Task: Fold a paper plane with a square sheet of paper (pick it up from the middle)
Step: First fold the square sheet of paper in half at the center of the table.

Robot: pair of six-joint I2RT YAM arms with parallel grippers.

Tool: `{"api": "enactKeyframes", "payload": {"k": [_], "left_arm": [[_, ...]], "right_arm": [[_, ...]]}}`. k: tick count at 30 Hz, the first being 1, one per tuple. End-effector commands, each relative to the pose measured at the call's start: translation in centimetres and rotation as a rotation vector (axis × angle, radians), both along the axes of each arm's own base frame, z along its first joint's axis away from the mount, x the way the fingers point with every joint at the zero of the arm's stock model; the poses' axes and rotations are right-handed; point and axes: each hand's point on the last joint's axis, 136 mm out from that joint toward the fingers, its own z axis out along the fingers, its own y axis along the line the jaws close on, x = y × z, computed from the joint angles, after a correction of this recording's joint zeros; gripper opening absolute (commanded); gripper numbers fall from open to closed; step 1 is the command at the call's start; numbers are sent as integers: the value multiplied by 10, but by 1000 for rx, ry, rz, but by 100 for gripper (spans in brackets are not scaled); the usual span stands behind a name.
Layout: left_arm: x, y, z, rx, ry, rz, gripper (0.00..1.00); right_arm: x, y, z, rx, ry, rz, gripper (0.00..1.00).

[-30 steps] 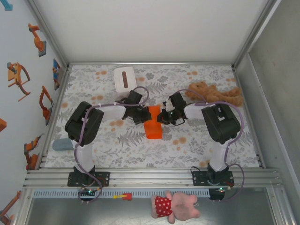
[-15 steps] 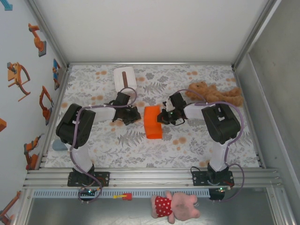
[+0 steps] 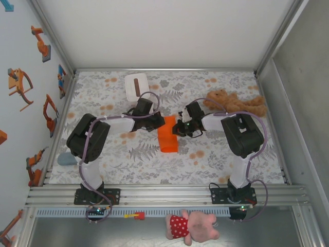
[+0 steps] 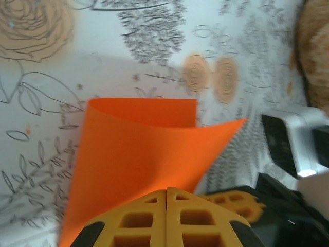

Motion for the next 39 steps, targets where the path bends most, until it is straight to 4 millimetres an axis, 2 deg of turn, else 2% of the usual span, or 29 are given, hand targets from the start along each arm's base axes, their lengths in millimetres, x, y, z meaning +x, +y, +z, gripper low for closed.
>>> {"api": "enactKeyframes", "payload": {"k": [1,5,9,11,14,16,20,23,27,31,36,39], "left_arm": [[8,-2,-8,-12,25,23,0],[8,21,-31,49,56,67,0],[8,55,-51,96,79,127,0],[8,67,-54,107,82,149,0],[11,77,-41,128,40,154,0],[14,74,-22,109,-3,147,0],[17,52,23,17,-111,108,0],[15,29,33,-22,-126,62,0],[20,13,13,-17,-83,44,0],[30,7,-6,-14,-50,46,0],[40,24,-31,47,-31,85,0],[47,37,-38,88,-41,104,0]], "right_arm": [[-62,-87,-109,-465,233,-79,0],[-64,-88,-109,-469,236,-78,0],[-65,-89,-111,-476,238,-77,0],[-65,-89,-110,-476,238,-77,0],[-65,-90,-109,-477,234,-78,0],[-65,-89,-109,-475,234,-78,0],[-65,-89,-109,-475,234,-78,0],[-65,-89,-110,-473,234,-79,0],[-66,-90,-111,-475,238,-78,0],[-67,-90,-111,-475,238,-78,0],[-68,-91,-110,-478,235,-78,0],[-70,-93,-111,-483,236,-77,0]]}}
